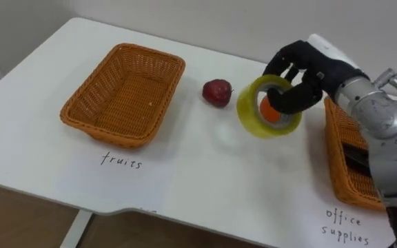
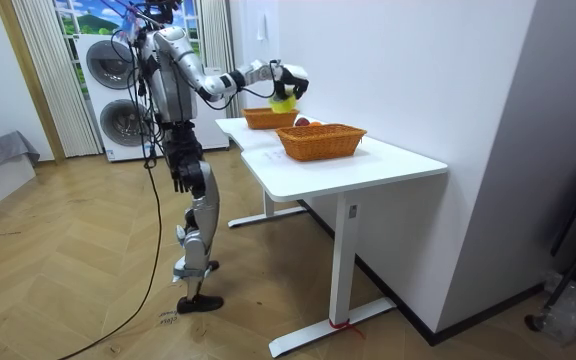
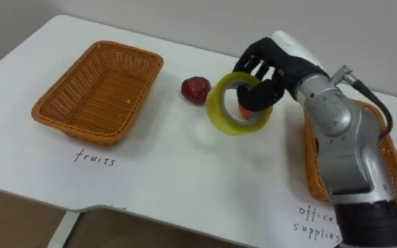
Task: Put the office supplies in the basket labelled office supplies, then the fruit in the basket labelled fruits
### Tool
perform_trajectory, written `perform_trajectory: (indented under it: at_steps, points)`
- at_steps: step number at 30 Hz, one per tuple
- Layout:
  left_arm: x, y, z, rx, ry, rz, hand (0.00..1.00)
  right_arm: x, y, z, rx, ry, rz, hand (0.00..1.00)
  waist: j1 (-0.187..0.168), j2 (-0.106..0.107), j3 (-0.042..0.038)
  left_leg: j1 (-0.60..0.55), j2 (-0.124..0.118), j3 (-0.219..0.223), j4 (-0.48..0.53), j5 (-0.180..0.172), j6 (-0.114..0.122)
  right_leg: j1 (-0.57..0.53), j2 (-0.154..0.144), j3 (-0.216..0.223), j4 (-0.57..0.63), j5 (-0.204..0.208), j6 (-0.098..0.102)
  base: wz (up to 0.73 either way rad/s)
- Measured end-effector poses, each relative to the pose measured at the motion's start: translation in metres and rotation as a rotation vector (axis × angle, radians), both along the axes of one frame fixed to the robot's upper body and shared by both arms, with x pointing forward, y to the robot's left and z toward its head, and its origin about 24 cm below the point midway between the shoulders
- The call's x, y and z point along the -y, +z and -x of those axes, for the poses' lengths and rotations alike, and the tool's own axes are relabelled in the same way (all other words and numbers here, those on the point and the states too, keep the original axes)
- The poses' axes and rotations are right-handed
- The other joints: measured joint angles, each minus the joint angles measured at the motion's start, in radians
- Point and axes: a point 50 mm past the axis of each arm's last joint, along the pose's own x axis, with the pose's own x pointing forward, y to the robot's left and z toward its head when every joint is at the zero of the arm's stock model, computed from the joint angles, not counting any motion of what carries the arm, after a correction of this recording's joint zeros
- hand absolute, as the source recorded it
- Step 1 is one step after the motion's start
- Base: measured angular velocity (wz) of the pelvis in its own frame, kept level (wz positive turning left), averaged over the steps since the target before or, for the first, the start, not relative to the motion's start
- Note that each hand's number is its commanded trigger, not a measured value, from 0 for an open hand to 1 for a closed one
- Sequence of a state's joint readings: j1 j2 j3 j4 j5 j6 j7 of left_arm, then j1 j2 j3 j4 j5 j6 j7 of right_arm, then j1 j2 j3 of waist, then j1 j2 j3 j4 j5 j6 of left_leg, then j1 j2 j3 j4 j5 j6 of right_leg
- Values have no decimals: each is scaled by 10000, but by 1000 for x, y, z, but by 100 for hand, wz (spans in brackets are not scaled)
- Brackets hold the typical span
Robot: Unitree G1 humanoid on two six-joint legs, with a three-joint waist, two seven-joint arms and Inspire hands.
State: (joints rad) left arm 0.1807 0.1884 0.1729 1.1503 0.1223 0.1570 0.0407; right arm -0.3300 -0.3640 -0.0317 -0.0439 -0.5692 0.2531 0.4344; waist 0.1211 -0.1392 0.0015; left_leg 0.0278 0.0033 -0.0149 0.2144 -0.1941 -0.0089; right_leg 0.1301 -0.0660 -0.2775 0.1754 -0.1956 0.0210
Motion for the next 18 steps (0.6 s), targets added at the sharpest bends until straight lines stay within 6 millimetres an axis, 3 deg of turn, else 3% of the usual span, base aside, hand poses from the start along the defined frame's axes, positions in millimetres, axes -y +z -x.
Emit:
perform_trajectory:
  at_steps: [18]
  points:
    - [-3, 2, 9, 74, 162, -148, 0, 61, -25, 2, 462, -3091, -1701, 100, -535, 82, 53, 163, 28, 282, -151, 15, 30, -109, -3, 300, 96, -2, 5, -4]
